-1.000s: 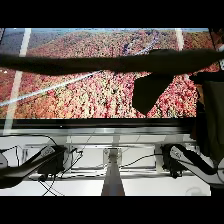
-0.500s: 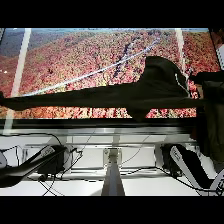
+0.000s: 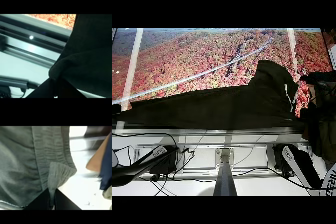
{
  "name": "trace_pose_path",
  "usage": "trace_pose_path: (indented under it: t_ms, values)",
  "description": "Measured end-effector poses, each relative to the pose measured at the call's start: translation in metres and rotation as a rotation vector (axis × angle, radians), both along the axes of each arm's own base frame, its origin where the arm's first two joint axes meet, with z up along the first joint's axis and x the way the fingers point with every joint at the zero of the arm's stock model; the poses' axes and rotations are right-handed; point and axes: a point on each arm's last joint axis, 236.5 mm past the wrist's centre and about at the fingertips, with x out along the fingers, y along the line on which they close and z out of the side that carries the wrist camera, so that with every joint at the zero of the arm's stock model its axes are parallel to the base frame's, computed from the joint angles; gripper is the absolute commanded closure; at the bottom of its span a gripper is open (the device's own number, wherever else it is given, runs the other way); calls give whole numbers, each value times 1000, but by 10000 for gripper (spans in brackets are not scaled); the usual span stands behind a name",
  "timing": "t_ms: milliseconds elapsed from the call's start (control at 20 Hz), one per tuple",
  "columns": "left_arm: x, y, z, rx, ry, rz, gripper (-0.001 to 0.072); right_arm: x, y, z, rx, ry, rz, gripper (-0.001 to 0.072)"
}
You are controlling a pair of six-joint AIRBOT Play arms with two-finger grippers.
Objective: Fold the clothes and pants, and hang the long-sleeved shirts on hangers.
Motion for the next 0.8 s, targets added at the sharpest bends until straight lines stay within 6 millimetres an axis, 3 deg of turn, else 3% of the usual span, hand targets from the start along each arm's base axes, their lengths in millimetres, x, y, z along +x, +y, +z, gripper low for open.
trace_pose_path:
  t_ms: [200,350,500,650,800]
  values:
    - [6,2,1,16,-6,-19,689,-13,5,-7,26,51,24,687]
    - [34,7,20,69,-73,-72,689,-7,3,-11,18,28,30,686]
    - [85,9,65,165,-208,-166,689,-2,2,-13,12,6,33,686]
    - [142,-1,127,278,-391,-283,690,1,1,-14,8,-7,33,687]
    - [167,-16,161,327,-487,-342,692,2,0,-14,3,-13,34,687]
